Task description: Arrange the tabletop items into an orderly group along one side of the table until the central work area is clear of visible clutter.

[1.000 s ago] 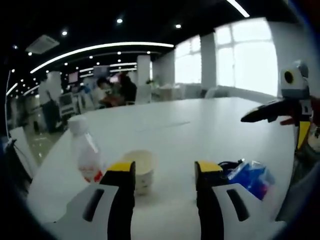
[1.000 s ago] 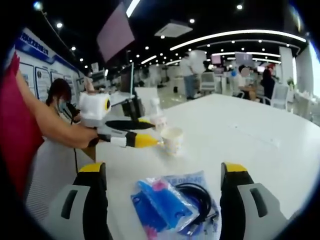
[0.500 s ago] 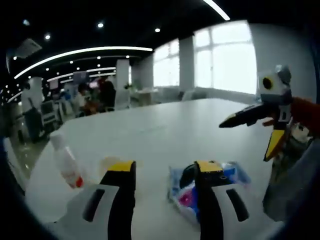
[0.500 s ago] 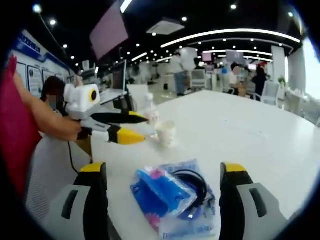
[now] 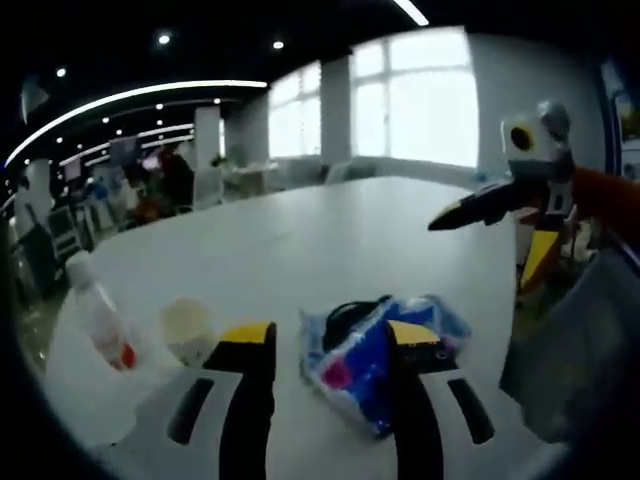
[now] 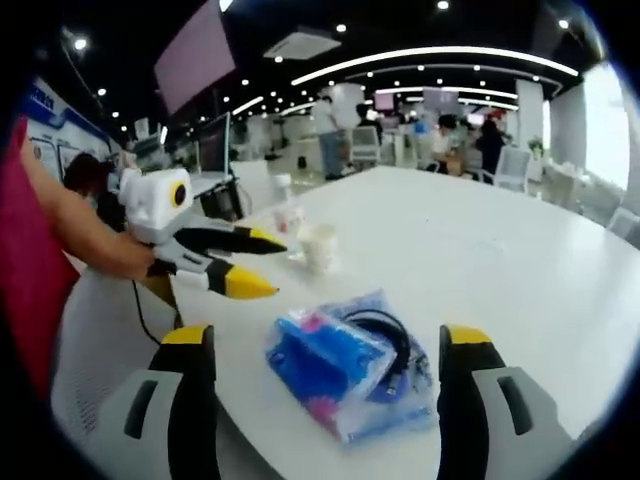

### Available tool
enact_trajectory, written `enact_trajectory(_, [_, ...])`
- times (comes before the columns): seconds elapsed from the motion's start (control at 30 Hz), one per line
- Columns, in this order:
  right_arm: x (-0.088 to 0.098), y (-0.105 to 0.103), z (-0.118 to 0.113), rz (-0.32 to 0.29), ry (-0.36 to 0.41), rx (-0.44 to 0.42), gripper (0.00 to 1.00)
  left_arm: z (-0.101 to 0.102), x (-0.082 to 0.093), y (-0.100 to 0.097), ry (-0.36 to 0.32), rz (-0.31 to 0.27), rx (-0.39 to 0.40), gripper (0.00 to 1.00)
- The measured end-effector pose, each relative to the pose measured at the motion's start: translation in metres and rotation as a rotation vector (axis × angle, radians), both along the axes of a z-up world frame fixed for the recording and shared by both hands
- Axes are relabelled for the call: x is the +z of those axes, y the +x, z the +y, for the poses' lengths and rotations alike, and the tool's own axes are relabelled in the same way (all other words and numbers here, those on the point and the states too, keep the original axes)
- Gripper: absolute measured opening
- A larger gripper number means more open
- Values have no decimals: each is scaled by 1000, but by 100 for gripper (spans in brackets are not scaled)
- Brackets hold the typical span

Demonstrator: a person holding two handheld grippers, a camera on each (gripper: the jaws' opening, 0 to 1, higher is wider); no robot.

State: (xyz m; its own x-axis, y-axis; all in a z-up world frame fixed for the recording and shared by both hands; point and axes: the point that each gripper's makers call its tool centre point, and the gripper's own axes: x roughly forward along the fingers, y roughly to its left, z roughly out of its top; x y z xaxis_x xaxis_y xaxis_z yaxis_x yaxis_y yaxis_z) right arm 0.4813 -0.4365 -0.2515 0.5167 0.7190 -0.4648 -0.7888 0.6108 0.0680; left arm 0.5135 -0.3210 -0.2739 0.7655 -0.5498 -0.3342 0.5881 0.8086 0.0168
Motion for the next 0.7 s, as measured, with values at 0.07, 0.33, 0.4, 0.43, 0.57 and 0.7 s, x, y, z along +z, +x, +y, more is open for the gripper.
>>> enact_trajectory(0.07, [0, -2, -4, 1, -5, -30, 91, 0, -1, 4, 7, -4, -13, 40])
enact_trajectory(0.33, [-8, -7, -26, 21, -47, -156, 89, -9, -13, 29, 42, -6, -82, 38])
enact_trajectory(0.4, [-10, -7, -34, 25, -49, -188, 88, -12, -17, 37, 48, -5, -90, 37])
enact_trajectory(0.43, [-11, -7, -35, 26, -50, -192, 88, -12, -19, 39, 55, -6, -93, 37])
enact_trajectory(0.57, [-18, -7, -46, 37, -66, -236, 88, -15, -31, 52, 79, 11, -97, 36])
enact_trajectory(0.7, [-24, -6, -54, 48, -64, -264, 88, -19, -40, 60, 101, 15, -113, 36])
